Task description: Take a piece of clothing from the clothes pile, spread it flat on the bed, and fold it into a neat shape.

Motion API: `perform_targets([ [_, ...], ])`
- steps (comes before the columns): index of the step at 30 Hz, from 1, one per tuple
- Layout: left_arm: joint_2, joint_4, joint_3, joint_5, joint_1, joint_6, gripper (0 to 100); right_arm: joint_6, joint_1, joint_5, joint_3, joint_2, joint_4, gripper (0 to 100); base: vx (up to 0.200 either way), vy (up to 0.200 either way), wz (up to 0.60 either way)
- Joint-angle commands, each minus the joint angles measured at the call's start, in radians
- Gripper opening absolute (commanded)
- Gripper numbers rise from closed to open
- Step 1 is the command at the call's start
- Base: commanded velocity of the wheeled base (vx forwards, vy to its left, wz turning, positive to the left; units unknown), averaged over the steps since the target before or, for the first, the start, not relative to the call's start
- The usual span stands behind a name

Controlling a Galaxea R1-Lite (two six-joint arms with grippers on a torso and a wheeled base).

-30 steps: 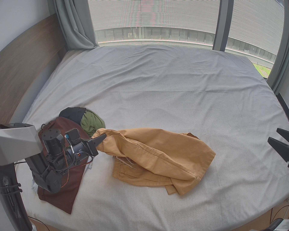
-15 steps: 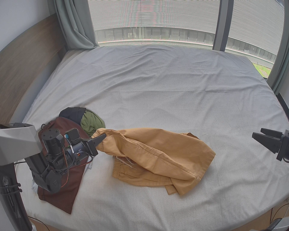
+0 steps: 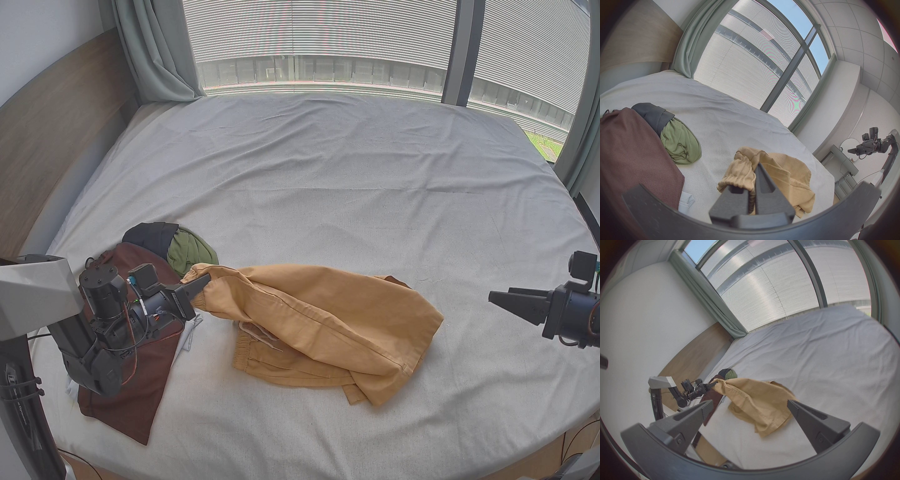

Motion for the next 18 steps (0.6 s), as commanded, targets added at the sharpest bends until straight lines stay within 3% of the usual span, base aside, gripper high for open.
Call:
perform_targets([
  [1, 0.004, -0.002, 0.001, 0.0, 0.002, 0.0, 0, 0.076, 0.064, 0.001, 0.021, 0.066, -0.041, 100, 0.0, 0.0, 0.0],
  [3, 0.013, -0.002, 0.001, 0.0, 0.002, 0.001, 0, 0.145, 0.104, -0.001, 0.031, 0.101, -0.073, 100, 0.0, 0.0, 0.0],
  [14, 0.013, -0.002, -0.001, 0.0, 0.003, 0.004, 0, 0.148, 0.108, 0.001, 0.1, 0.261, -0.227, 100, 0.0, 0.0, 0.0],
  [18, 0.01, -0.002, 0.002, 0.0, 0.003, 0.004, 0, 0.147, 0.131, -0.001, 0.173, 0.376, -0.399, 100, 0.0, 0.0, 0.0],
])
